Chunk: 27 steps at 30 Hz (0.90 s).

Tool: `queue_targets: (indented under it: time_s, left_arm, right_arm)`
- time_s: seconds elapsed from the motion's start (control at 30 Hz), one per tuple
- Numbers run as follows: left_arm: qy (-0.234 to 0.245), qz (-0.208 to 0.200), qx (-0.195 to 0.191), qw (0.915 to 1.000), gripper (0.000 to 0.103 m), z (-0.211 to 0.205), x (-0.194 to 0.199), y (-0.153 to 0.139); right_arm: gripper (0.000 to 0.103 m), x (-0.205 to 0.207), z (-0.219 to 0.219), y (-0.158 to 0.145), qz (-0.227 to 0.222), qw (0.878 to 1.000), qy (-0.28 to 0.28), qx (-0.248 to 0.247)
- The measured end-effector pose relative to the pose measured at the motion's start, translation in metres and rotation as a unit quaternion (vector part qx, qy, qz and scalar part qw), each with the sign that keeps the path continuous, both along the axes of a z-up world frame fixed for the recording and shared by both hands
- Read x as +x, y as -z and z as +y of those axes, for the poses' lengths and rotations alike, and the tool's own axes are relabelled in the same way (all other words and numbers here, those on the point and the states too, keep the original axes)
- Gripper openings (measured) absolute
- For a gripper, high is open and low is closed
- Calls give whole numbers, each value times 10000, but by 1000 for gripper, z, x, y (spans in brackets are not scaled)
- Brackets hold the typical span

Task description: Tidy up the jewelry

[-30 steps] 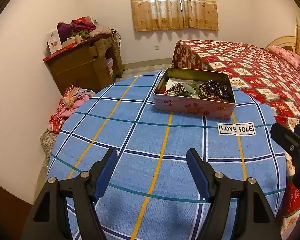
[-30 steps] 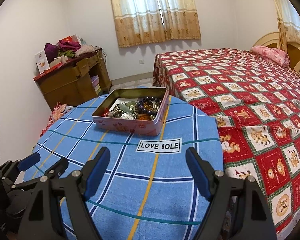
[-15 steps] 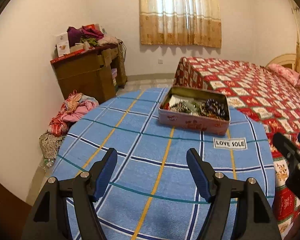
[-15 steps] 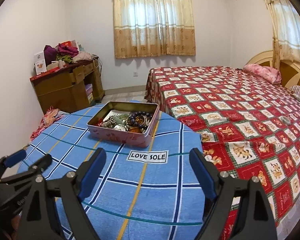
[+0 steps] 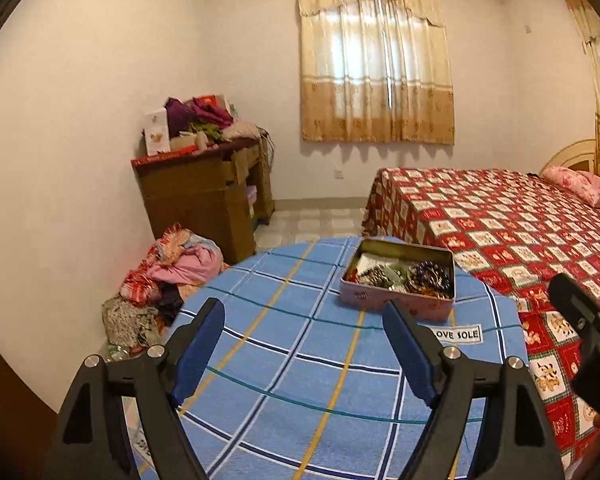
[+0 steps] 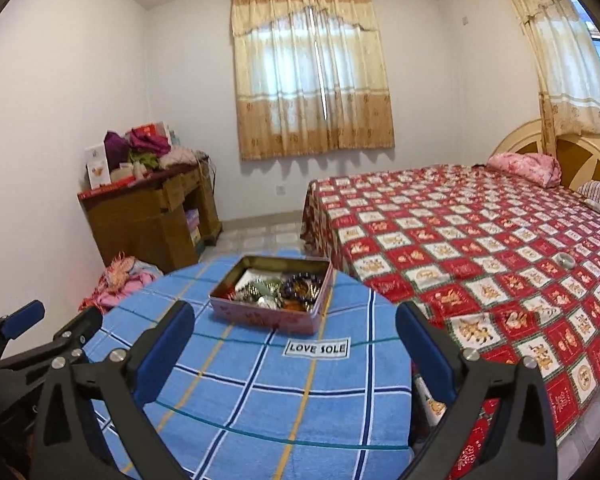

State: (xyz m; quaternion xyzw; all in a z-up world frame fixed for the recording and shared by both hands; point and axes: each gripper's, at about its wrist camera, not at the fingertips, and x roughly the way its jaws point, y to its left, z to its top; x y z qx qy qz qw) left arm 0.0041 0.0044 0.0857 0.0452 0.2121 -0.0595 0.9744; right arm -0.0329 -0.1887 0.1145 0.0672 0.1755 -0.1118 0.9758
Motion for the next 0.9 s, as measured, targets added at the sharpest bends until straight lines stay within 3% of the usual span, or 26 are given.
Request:
queue_targets:
  time_s: [0.17, 0.53, 0.9]
  left_arm:
    - [1, -225, -103, 9997, 83, 5, -17, -12]
    - [-70, -424, -93, 9990, 86, 2, -25, -21]
    - [-150, -386, -85, 9991, 87, -3, -17, -19]
  right_arm:
    - [103, -14, 2, -12, -340, 9994, 40, -25]
    - [103, -22, 3, -22, -636, 9979, 11, -108]
    - [103, -16, -4, -20, -578, 9983, 25, 46]
